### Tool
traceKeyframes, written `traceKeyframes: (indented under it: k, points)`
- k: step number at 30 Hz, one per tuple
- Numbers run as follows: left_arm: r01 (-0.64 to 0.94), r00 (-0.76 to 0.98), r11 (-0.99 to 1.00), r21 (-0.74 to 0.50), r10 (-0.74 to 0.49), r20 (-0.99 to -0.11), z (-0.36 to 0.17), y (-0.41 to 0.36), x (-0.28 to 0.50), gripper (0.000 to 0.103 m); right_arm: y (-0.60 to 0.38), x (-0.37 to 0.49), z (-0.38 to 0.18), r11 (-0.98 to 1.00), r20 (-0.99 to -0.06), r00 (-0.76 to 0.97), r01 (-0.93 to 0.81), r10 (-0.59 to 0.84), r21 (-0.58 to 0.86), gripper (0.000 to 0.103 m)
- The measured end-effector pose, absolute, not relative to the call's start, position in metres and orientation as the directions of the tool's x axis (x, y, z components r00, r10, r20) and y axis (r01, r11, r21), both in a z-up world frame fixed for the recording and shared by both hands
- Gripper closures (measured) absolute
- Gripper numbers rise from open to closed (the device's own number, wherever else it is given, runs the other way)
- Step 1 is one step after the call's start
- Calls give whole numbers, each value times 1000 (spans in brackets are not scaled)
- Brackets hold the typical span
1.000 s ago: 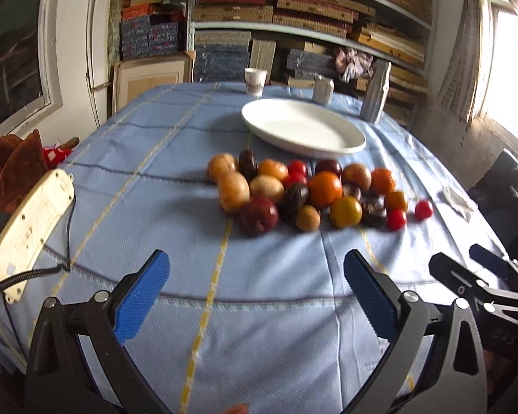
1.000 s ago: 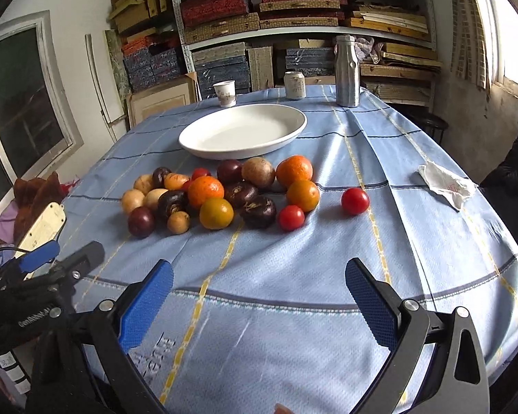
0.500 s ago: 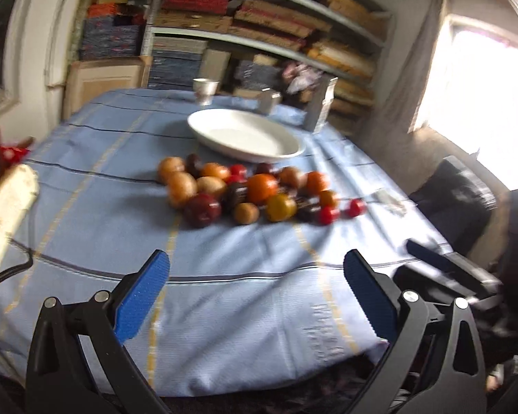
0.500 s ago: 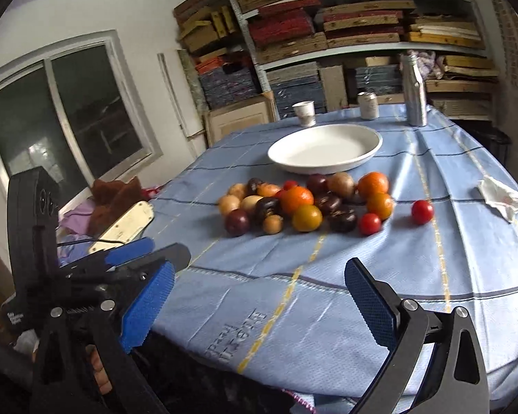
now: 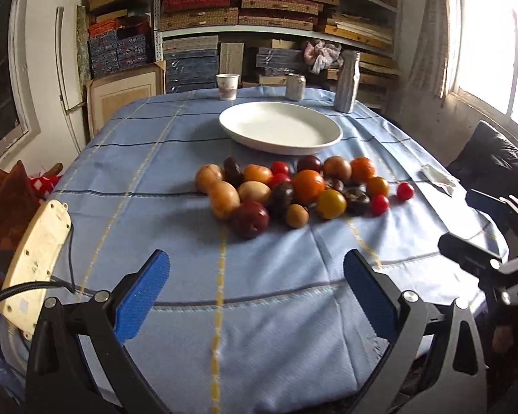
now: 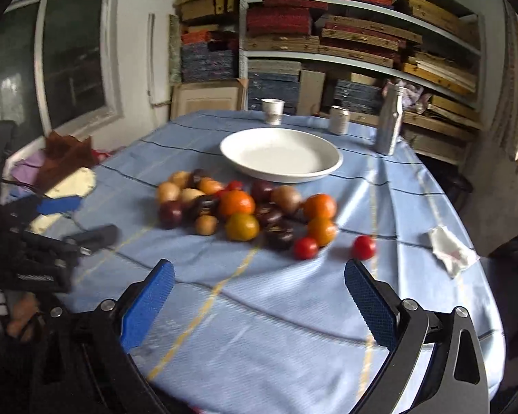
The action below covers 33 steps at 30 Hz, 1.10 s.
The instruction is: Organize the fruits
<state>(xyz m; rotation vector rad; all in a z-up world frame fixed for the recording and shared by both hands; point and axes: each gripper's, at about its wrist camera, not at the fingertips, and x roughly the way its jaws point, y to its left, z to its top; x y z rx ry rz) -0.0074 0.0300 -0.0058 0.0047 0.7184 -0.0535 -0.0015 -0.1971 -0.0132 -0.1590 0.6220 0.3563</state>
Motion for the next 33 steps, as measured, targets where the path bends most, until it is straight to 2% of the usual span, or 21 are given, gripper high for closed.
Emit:
traceKeyframes:
  k: [5,14,20,26,33]
  points:
    - [48,733,999,10,-29,-679,-2,44,20,4,-217,37,-21,951,-632,744,-307,217,-36,3]
    - [69,699,993,100,24,-715,-29,38,50,4,-252,52,-25,966,-626,746,-255,229,50,3]
    - [131,668,991,39,-59,-742,-43,32,63,4,-259,58,-26,975,-625,754,-219,201,50,3]
    - [121,649,993,13,-69,-758,-47,34,76,4,-270,64,-28,971,-626,744,-203,235,123,3]
    - [133,634,991,-2,-86,-768,-52,31,88,4,-271,63,-28,977,-619,758,-188,208,98,3]
